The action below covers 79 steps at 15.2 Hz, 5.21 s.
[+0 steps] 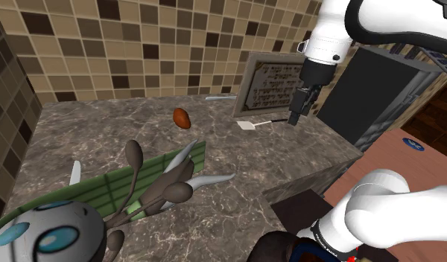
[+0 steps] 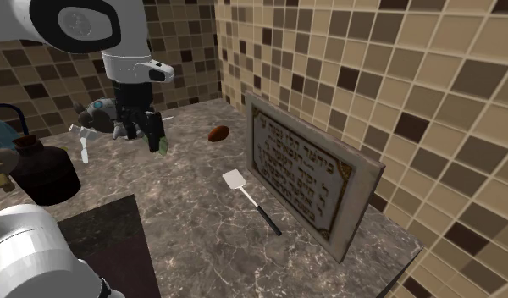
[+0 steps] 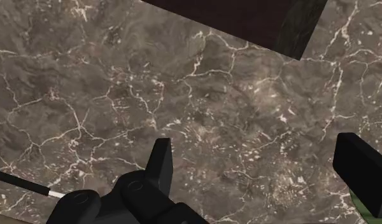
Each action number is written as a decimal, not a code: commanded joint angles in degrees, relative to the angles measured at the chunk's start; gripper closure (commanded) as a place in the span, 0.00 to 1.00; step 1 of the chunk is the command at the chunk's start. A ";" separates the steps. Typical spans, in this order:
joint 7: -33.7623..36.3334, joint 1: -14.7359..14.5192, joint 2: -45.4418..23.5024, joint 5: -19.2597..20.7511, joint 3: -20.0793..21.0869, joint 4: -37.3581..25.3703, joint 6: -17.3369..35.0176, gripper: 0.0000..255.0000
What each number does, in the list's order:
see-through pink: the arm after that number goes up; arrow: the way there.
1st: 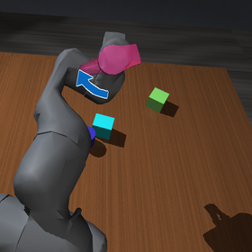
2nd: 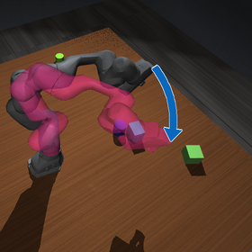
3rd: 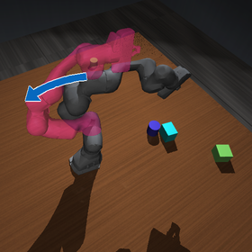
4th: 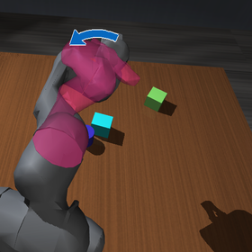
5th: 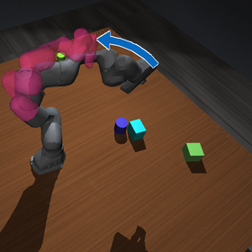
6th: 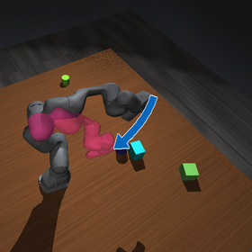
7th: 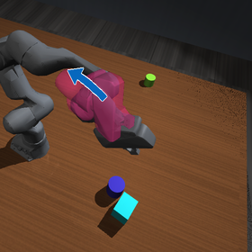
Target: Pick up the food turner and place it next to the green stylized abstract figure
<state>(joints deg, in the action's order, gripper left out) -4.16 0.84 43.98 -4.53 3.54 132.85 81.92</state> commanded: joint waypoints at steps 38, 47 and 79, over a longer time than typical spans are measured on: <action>-80.84 -11.72 -35.75 14.16 -32.59 0.51 43.91 0.00; -80.84 -11.72 -35.74 14.16 -32.59 0.50 43.90 1.00; -80.44 -12.05 -29.11 15.27 -30.10 -14.70 22.48 1.00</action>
<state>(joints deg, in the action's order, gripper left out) -84.50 -11.20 14.79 10.76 -26.62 119.01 105.35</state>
